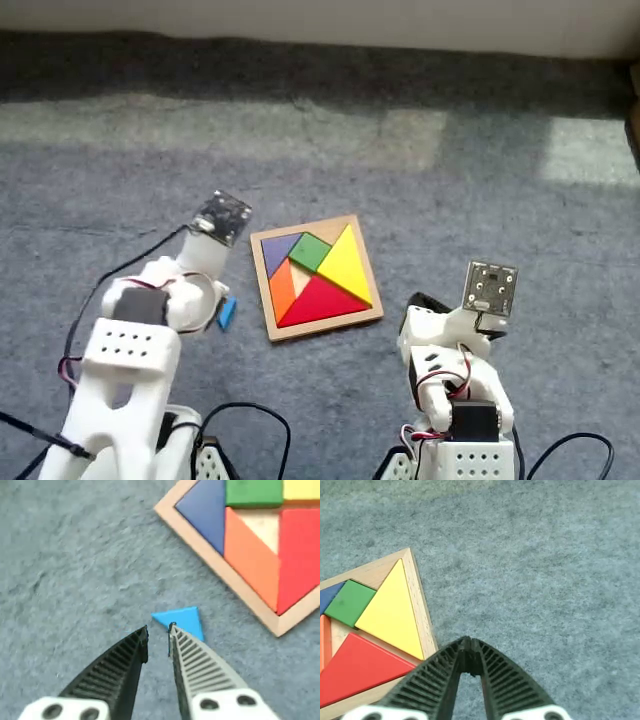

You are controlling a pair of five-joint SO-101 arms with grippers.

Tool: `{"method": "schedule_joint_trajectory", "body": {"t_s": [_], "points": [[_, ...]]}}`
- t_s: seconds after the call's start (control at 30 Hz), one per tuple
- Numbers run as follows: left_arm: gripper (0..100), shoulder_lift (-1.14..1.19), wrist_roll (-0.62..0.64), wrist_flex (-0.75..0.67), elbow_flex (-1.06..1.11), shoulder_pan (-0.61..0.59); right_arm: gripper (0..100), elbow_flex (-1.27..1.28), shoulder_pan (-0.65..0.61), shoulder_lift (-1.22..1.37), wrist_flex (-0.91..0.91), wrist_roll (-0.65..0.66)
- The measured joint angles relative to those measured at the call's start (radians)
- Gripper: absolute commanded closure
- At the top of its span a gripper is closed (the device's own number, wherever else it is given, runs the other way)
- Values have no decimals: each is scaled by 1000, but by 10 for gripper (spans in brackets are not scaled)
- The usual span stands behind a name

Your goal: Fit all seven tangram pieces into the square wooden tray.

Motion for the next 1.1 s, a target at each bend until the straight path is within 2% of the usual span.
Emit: {"method": "schedule_joint_trajectory", "body": {"t_s": [0.2, 0.37, 0.47, 0.57, 0.7, 0.83, 1.1], "points": [[906, 0, 18, 51, 9, -281, 993, 0, 0, 0, 0, 0], [908, 0, 29, -71, 126, -443, 992, 0, -3, 0, -60, 0], [909, 0, 86, -107, 126, -512, 992, -2, -43, 0, -41, 0], [909, 0, 152, -115, 126, -534, 992, -84, -112, 0, 23, 0], [909, 0, 167, -115, 126, -542, 991, -238, -229, 5, 61, 21], [908, 0, 172, -115, 126, -568, 989, -342, -315, 141, 61, 44], [906, 0, 172, -115, 126, -605, 817, -595, -488, 615, 28, 51]]}}
